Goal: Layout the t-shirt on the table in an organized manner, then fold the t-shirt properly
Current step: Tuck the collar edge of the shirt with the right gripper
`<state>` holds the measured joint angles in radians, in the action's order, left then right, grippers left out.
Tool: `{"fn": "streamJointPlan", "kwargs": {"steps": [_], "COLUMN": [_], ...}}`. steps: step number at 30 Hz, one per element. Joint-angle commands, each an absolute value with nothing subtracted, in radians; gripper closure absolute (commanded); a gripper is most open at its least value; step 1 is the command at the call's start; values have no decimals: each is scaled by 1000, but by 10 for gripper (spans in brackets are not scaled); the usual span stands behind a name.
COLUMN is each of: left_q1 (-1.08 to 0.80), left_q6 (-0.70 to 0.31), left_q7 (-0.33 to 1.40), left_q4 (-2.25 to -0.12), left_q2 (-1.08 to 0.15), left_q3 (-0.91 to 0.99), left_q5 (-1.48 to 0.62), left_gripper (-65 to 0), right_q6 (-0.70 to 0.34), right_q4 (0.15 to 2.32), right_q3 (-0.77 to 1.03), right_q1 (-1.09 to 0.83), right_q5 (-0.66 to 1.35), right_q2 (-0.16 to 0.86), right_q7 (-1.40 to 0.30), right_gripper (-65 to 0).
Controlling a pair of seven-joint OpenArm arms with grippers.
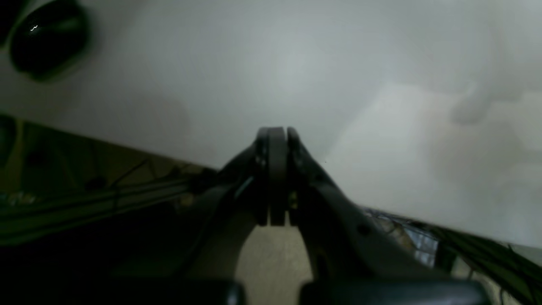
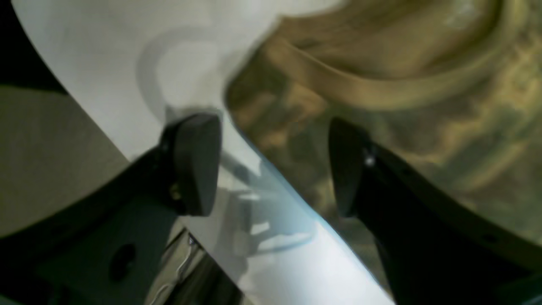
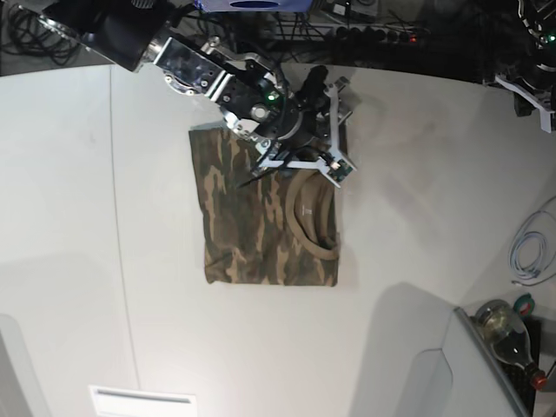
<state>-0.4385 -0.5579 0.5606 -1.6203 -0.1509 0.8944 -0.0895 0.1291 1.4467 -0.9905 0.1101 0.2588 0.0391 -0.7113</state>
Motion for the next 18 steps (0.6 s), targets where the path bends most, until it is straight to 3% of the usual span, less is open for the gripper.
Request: {"fn": "streamJointPlan", "kwargs": {"steps": [1,4,7,9,12,18], "left_q1": [-444,-443,-456,-469,-441,-297], "left_q6": [-561,-582,-673,-680,-680,-679], "left_q7": [539,539,547,616,722,820], "left_q4": [-1639,-1644,-1658,-1695,-1733,-1733], "left_q2": [-166,-160,-160,-157,-157,-156], "left_q3": [900,891,828,780,708,503], "left_q5": [-101,-133,-251,-335,-452,-524], "left_gripper": [0,0,0,0,0,0], "right_q6": [154,248,343,407,423,421], "right_q4": [1451,1484,1610,1701,1788,1876], "right_q3": [-998,-1003,-984,-905,-727,-466], "right_q1": [130,127,113,76,-1,-130], "right_q5": [257,257,259,260,263,265], "right_q2": [24,27,105,153,191,239], "right_q7": [-699,-699,-697,-697,-697,-697], "right_gripper": [-383,-383,-372,-279,-18,0]}}
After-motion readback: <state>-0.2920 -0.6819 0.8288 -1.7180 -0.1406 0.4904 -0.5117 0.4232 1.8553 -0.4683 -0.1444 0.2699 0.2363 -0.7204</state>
